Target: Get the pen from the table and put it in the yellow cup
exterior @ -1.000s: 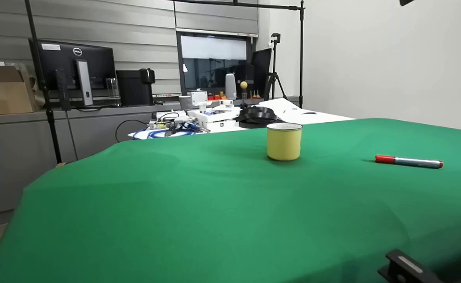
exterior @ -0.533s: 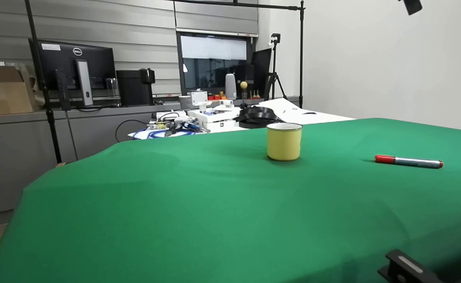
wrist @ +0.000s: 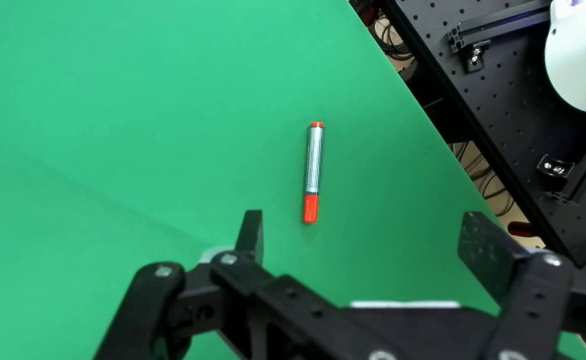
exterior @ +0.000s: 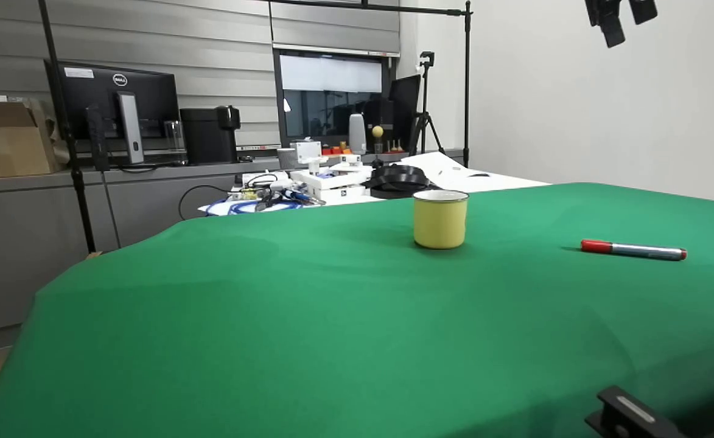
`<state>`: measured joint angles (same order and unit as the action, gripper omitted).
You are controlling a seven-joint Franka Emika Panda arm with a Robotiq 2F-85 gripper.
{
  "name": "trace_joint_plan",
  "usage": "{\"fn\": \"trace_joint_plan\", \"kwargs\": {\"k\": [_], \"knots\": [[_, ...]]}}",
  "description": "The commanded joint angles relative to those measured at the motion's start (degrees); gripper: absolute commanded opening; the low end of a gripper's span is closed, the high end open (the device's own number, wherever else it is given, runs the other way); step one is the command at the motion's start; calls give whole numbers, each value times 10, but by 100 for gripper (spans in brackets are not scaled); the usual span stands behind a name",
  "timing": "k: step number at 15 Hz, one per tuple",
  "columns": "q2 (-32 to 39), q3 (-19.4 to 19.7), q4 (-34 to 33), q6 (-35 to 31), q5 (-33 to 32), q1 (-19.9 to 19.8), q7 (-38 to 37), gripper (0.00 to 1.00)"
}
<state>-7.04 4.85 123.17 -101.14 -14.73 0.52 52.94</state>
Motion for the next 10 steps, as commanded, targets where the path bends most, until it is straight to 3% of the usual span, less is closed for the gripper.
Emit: {"fn": "trace_joint_plan", "kwargs": {"k": [1,7,10], "knots": [[0,-6,-1,1,1,-5,0,100],[-1,-6,-1,1,1,-5,0,100],[-28,-6,61,-84,4,-5,-10,100]]}}
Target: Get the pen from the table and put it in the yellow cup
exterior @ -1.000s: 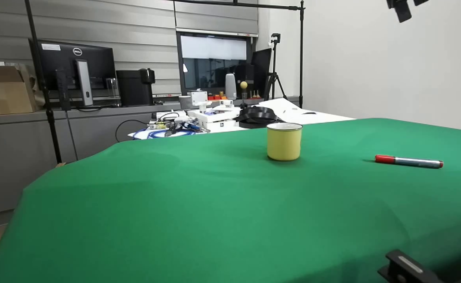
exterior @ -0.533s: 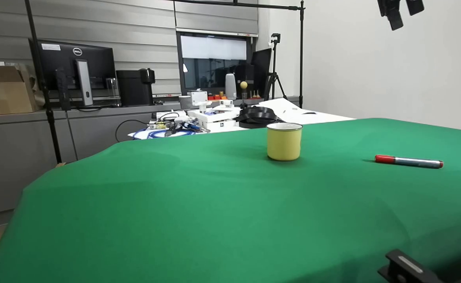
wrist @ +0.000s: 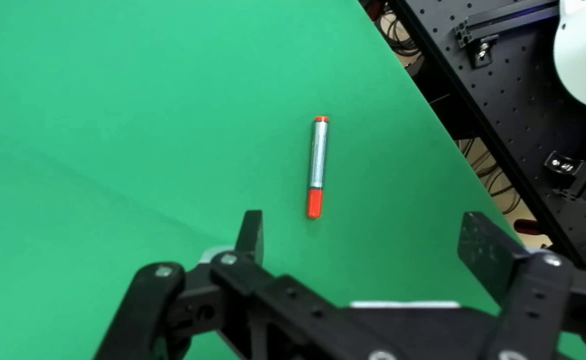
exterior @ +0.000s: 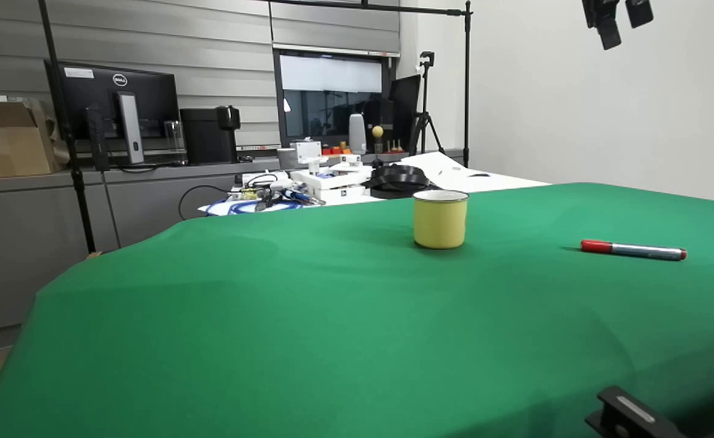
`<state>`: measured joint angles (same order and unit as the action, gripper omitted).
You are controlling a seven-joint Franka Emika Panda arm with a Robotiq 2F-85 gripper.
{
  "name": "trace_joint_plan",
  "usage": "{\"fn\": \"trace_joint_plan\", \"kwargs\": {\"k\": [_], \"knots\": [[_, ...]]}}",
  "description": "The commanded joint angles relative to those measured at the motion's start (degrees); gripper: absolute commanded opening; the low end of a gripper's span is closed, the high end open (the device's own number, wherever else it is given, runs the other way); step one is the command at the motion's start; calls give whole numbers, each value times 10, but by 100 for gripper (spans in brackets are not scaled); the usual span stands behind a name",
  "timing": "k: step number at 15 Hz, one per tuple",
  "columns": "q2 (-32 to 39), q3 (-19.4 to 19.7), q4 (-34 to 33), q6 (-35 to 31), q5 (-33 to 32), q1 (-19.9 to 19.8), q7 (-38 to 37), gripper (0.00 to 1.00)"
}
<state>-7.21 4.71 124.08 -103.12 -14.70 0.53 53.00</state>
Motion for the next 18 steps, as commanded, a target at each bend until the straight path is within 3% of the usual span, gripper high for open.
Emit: {"fn": "trace_joint_plan", "kwargs": {"k": [1,6,9,11,18], "knots": [[-37,-4,85,-113,12,-5,-20,100],[-89,1,235,-321,25,-7,-45,100],[-100,12,294,-393,24,-13,-39,100],[-76,9,270,-372,23,-10,-30,100],[-65,13,276,-392,17,-12,-24,100]]}}
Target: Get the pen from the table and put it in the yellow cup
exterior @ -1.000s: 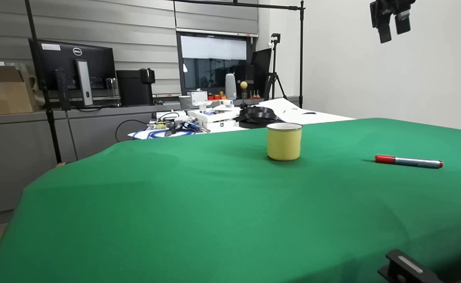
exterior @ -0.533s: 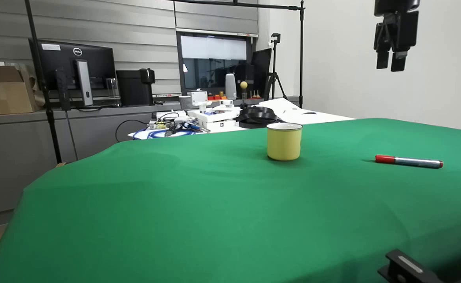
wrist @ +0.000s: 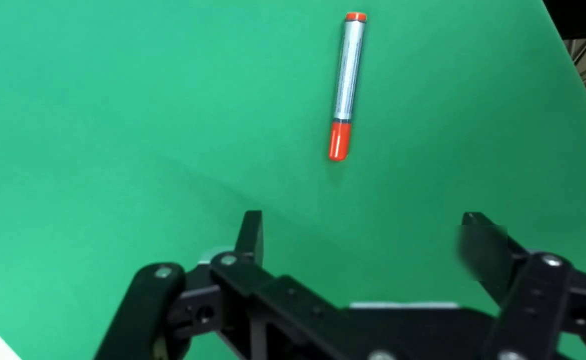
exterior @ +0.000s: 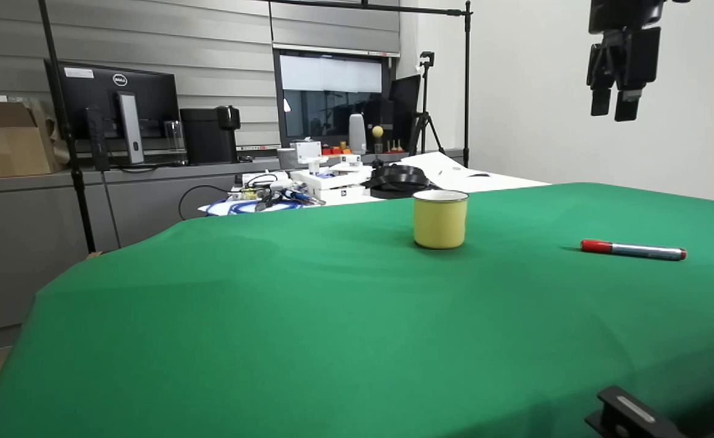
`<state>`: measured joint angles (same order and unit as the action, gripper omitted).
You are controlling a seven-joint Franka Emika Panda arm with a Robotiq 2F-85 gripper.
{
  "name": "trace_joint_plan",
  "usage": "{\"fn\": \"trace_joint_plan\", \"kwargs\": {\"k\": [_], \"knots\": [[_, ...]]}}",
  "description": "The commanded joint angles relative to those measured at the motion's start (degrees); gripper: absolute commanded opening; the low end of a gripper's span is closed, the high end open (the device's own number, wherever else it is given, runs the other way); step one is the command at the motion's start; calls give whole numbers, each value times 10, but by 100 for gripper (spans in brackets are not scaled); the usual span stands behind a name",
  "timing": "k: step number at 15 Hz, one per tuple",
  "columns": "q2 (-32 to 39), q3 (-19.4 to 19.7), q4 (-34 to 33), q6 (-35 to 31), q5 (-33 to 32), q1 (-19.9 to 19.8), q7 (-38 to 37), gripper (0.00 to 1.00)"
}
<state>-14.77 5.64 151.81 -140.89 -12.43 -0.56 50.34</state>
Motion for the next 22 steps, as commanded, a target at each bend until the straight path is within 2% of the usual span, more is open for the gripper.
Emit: {"fn": "trace_joint_plan", "kwargs": {"k": [1,4,9,13,22], "knots": [[22,7,-3,-26,-3,-3,7,100],[70,20,-12,-74,1,-11,21,100],[175,35,-33,-145,33,-32,92,100],[242,16,-50,-166,89,-59,121,100],[292,-15,-59,-181,75,-81,94,100]]}}
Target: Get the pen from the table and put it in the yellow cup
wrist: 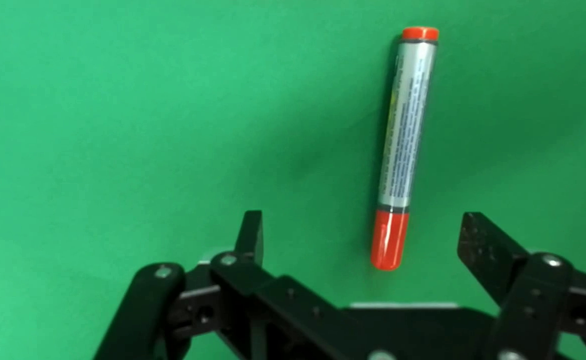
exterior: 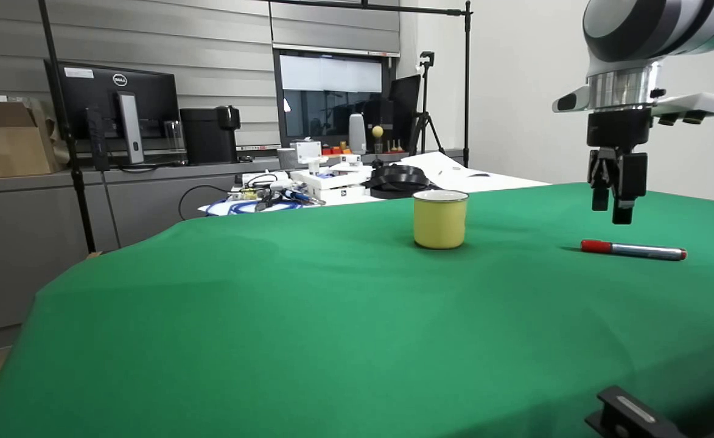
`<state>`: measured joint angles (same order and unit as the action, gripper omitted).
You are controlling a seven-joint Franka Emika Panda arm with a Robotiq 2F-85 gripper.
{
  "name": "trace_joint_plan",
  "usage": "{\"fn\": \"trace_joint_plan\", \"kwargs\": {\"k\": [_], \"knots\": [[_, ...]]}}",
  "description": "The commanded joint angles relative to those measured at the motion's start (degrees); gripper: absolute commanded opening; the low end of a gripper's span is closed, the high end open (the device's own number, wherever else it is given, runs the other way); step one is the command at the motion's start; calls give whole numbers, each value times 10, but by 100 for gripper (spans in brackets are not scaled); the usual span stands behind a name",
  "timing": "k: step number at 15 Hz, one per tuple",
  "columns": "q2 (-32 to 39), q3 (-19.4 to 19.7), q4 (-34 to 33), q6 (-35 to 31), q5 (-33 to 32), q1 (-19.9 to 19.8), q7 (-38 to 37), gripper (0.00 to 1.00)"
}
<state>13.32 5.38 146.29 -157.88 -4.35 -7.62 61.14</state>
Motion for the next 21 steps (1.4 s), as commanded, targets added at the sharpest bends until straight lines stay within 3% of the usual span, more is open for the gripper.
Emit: {"fn": "trace_joint_plan", "kwargs": {"k": [1,12,13,14,21], "knots": [[12,-14,-2,-15,-7,-10,-16,100],[52,-20,-3,-49,-35,0,-49,100],[56,-19,-4,-52,-41,3,-54,75],[59,-17,-5,-52,-49,5,-58,74],[68,-17,-10,-54,-82,8,-93,25]]}}
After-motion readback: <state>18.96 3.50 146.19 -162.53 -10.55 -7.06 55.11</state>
